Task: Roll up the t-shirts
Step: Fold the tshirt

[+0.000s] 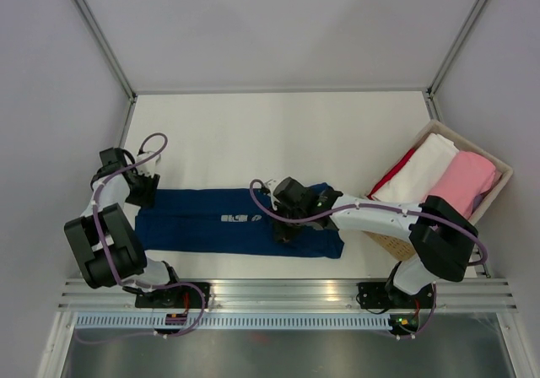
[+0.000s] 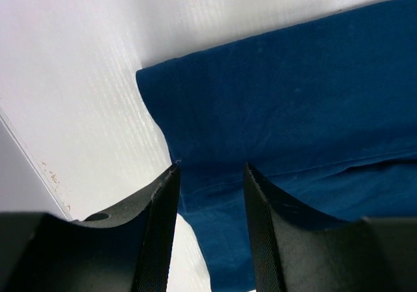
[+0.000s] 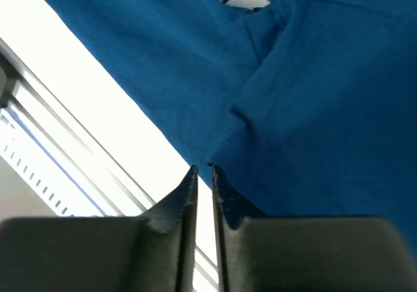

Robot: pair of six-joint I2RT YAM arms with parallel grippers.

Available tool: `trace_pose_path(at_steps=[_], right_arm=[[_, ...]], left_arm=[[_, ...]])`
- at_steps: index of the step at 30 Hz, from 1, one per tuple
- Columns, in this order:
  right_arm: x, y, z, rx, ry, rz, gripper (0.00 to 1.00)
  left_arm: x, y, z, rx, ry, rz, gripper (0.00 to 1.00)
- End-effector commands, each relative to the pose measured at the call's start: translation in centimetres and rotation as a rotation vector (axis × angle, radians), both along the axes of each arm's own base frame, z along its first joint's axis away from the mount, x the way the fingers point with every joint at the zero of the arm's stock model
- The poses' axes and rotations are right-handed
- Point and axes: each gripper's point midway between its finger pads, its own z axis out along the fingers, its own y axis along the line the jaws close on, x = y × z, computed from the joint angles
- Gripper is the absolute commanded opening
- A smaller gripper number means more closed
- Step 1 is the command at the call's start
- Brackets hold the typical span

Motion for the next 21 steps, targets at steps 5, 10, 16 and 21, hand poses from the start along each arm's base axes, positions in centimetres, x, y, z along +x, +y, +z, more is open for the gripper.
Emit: trace_pose_path(at_steps=[5, 10, 16, 21], right_arm=[[-1.9, 2.0, 1.8, 0.058, -0.02, 0.12, 0.5], [-1.9, 1.1, 4.1, 0.059, -0.11, 0.107, 0.53], [1.5, -6.4, 2.2, -0.11, -0.077, -0.256, 0.37], [2.5, -11.9, -0.1, -0.245, -0.047, -0.509, 0.37]], left_arm=[[0.9, -3.2, 2.0, -0.096, -0.085, -0.107, 0.5], [1.1, -7.2, 3.8, -0.132, -0.127, -0.237, 0.51], [1.1, -16.2, 6.8, -0.193, -0.182, -0.512, 0.52], [2.8, -15.3, 6.9, -0.129, -0.14, -0.405, 0.53]])
